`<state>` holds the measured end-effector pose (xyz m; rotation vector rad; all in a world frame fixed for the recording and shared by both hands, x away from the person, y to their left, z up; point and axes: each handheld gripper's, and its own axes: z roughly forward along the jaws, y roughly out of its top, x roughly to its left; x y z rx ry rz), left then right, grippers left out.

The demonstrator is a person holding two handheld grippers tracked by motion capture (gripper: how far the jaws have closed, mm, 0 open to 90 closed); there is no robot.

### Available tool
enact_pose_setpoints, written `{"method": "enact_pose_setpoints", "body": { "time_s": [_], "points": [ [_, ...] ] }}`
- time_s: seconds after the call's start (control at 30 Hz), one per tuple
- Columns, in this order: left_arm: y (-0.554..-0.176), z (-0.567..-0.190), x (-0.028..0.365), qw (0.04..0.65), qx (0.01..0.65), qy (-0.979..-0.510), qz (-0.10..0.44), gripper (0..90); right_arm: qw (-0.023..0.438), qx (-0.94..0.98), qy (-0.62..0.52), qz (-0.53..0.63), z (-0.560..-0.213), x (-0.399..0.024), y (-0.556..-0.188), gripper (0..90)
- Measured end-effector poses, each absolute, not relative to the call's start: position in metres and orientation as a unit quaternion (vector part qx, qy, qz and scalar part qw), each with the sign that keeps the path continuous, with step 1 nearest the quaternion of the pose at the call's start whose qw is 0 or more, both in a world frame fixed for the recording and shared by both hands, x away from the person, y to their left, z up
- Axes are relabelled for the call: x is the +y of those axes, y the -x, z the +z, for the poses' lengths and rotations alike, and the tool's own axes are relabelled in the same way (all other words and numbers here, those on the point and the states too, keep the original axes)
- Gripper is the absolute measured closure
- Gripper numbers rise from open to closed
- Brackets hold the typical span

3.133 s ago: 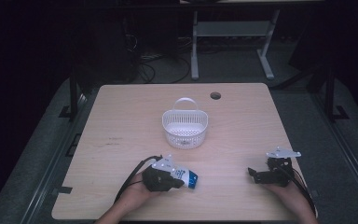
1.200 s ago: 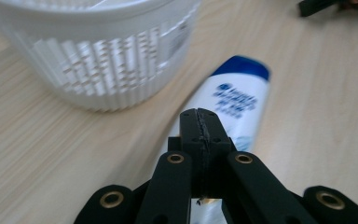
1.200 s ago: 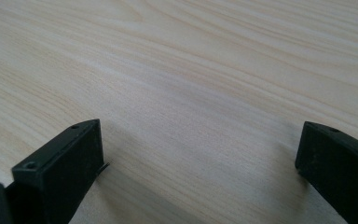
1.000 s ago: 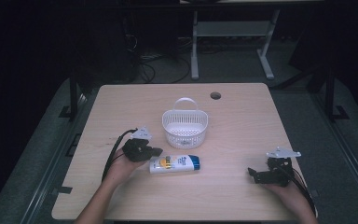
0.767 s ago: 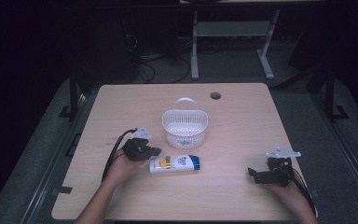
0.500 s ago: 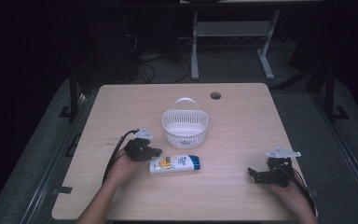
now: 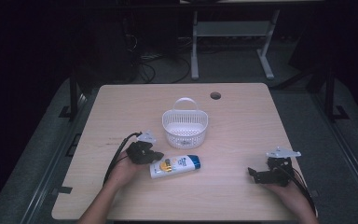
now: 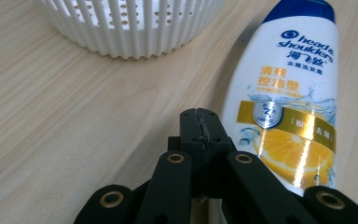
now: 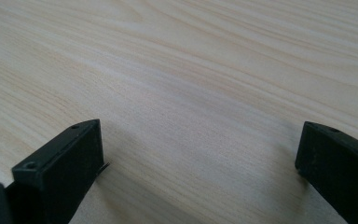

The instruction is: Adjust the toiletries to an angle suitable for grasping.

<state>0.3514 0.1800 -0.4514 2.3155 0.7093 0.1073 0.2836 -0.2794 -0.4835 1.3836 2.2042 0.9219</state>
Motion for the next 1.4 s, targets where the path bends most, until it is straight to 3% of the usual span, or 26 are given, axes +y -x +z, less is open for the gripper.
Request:
{"method": "enact_pose_setpoints", "body": {
  "time_s": [1.4],
  "points": [
    [-0.318, -0.453, 0.158, 0.339, 0.248, -0.907, -0.012, 90.0, 0.189, 0.784, -0.492, 0.328, -0.483, -0.279, -0.284, 0.5]
  ]
}}
